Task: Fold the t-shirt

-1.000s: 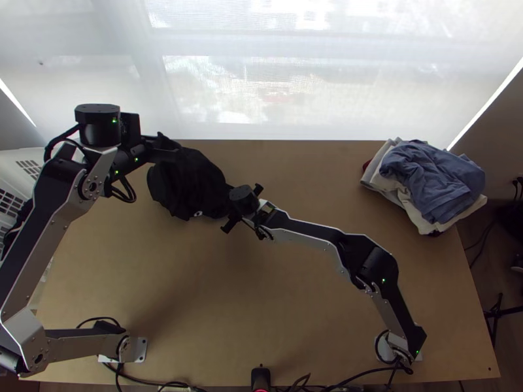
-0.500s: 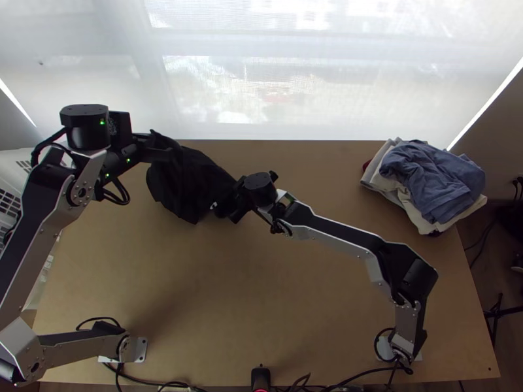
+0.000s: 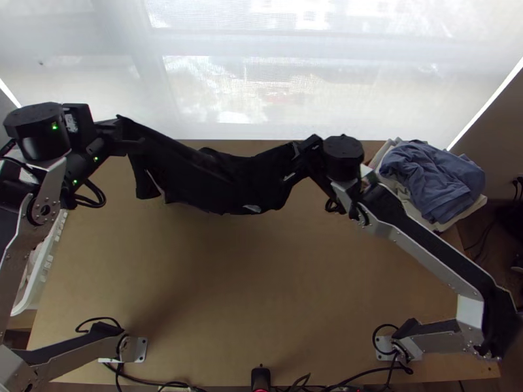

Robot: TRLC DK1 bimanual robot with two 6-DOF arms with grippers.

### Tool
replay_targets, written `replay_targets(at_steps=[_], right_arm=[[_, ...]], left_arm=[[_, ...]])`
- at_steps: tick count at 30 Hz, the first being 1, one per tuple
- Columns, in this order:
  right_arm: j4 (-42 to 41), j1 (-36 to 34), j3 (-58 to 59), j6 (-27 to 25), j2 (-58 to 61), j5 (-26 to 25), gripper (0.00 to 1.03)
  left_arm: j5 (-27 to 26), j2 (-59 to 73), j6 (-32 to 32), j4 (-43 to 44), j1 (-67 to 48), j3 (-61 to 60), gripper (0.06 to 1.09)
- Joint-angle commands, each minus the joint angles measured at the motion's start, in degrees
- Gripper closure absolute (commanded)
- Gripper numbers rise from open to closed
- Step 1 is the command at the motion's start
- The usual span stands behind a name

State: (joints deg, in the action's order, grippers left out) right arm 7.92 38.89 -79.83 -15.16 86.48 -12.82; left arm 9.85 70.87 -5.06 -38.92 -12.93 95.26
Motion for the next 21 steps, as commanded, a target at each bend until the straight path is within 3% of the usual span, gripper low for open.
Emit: replay_targets(at_steps=[1,7,14,18,21], right_arm=[[4.6,-3.5,2.0,-2.0,-13.9,0.1,1.00],[8.1,-4.2,4.7,-2.0,-24.0,-0.5,1.00],[13.3,-5.1,5.6,-1.9,-32.3,-1.1,1.00],[16.2,-5.0,5.7,-1.9,-35.3,-1.2,1.00],[16.6,-5.3,6.6,-1.9,-36.2,-1.9,1.00]], left_arm=[[9.9,-6.4,4.7,8.2,-0.4,-1.8,1.05],[12.8,-12.7,11.1,13.2,-1.7,-3.5,1.05],[12.6,-20.1,14.6,5.7,-10.3,-7.6,1.05],[11.8,-22.0,9.4,-7.0,-23.5,-8.2,1.05],[2.3,-20.4,2.2,-16.9,-24.6,-6.5,1.05]])
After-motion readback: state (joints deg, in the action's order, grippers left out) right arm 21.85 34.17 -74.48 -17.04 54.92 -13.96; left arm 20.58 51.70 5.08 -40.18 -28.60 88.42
